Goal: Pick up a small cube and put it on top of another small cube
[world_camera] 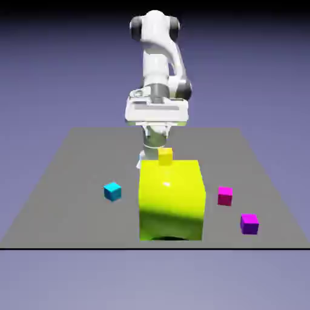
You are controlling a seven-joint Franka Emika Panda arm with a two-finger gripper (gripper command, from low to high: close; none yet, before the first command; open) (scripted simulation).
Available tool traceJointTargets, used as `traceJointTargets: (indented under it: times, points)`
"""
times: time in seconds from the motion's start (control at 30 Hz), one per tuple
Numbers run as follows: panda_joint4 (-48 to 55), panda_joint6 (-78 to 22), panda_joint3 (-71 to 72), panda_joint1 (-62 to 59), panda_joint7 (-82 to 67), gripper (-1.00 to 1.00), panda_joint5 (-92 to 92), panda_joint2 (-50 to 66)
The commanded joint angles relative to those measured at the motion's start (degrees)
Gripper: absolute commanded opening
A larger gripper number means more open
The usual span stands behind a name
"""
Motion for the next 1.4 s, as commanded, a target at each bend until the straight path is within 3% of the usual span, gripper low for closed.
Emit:
traceJointTargets:
  times: [0.0, 0.4, 0.7, 0.73, 1.07, 1.37]
  points:
    - [-0.3, -1.6, -1.1, -1.7, 0.7, 0.0, 0.1, 2.1]
    - [-3.8, -20.5, -13.5, -21.6, 9.1, 0.0, 0.9, 26.3]
    - [-2.6, -6.0, -3.5, -28.2, 0.8, 0.0, 12.5, 42.4]
    - [-2.6, -6.0, -3.5, -28.2, 0.8, -1.0, 12.5, 42.4]
    - [-3.8, -20.5, -13.5, -21.6, 9.1, -1.0, 0.9, 26.3]
    - [4.5, -41.9, -0.9, -18.5, 22.0, -1.0, 8.8, 12.3]
